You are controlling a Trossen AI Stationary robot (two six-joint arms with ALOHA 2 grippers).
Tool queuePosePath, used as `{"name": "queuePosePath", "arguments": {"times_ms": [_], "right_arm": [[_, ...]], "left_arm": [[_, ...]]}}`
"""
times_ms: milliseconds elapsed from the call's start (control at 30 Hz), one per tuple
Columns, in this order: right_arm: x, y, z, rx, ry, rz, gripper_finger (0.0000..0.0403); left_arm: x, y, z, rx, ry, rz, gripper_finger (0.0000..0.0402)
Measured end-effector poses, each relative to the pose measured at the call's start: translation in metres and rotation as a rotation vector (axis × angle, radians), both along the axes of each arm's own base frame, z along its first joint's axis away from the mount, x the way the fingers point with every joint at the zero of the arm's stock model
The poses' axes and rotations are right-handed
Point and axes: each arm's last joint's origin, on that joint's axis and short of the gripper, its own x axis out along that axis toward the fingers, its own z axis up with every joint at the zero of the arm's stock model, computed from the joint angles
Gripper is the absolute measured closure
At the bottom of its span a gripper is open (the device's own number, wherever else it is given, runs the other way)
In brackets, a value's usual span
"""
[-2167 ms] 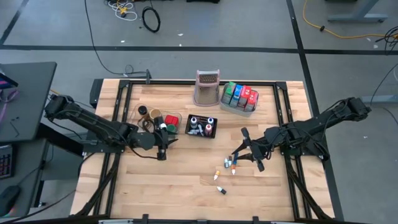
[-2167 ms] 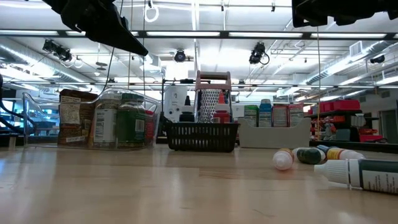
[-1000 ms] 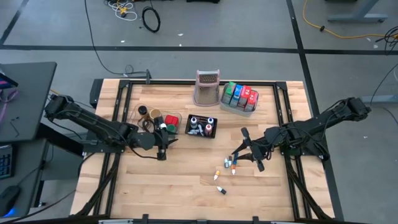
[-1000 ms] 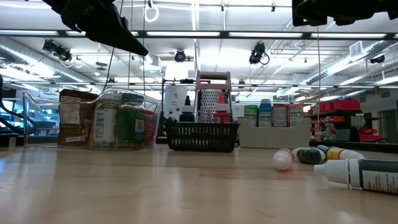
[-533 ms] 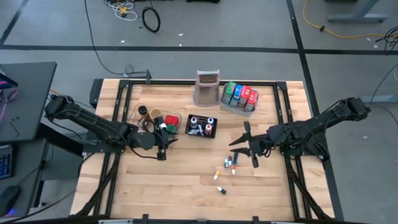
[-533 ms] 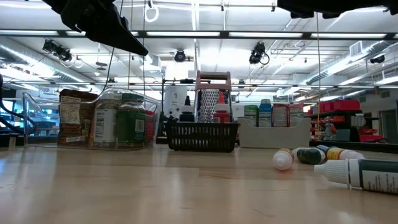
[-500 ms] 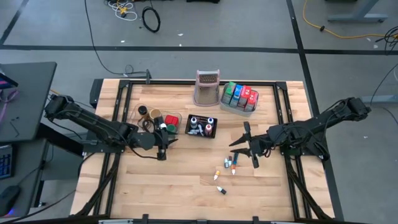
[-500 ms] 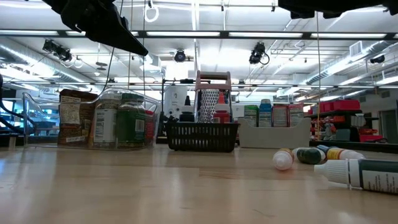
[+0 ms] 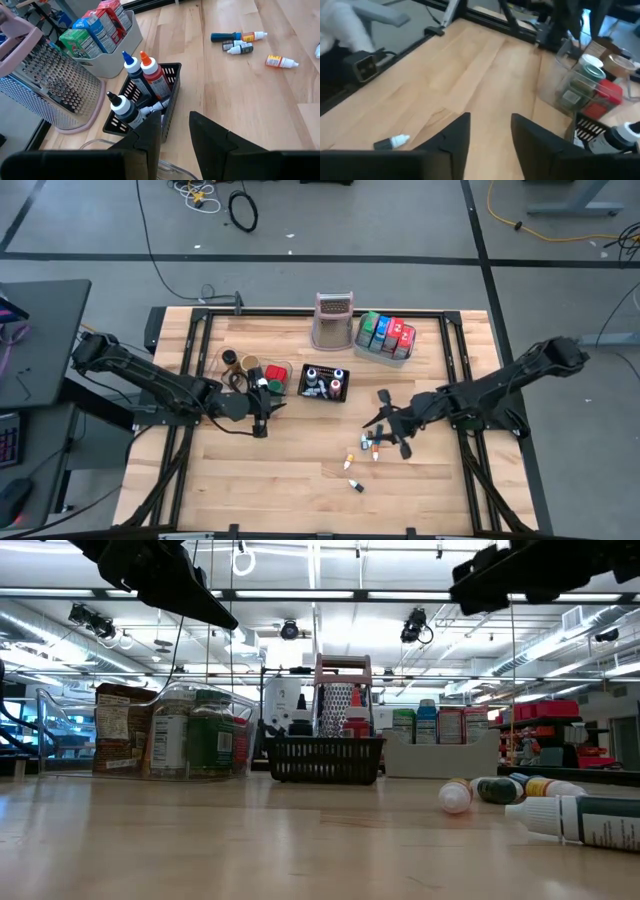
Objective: Pick & Place Kitchen Items
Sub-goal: Put the small blue food coloring bottle into the black bin
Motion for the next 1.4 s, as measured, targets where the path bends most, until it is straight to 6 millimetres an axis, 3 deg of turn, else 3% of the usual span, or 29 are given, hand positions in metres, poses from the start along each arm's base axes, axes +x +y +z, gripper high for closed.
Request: {"name": "queuePosePath", "arguments": {"times_ms": [233,400,1067,1400], "right_arm": [[0.013,0.003,-0.019,0.012,0.063,-0.072,0.0193],[0.014,0.001,-0.025,0.008,0.099,-0.138,0.0170],[0.013,0.001,-0.028,0.091,0.151,-0.175,0.0168],[0.011,0.005,-0.028,0.184,0.206,-0.046,0.0168]], "left_arm": [[0.000,0.000,0.000,0.000,0.000,0.000,0.0292],[0.000,0.000,0.000,0.000,0.000,0.000,0.0292],[0.000,0.000,0.000,0.000,0.000,0.000,0.0292],[0.000,0.000,0.000,0.000,0.000,0.000,0.0292]]}}
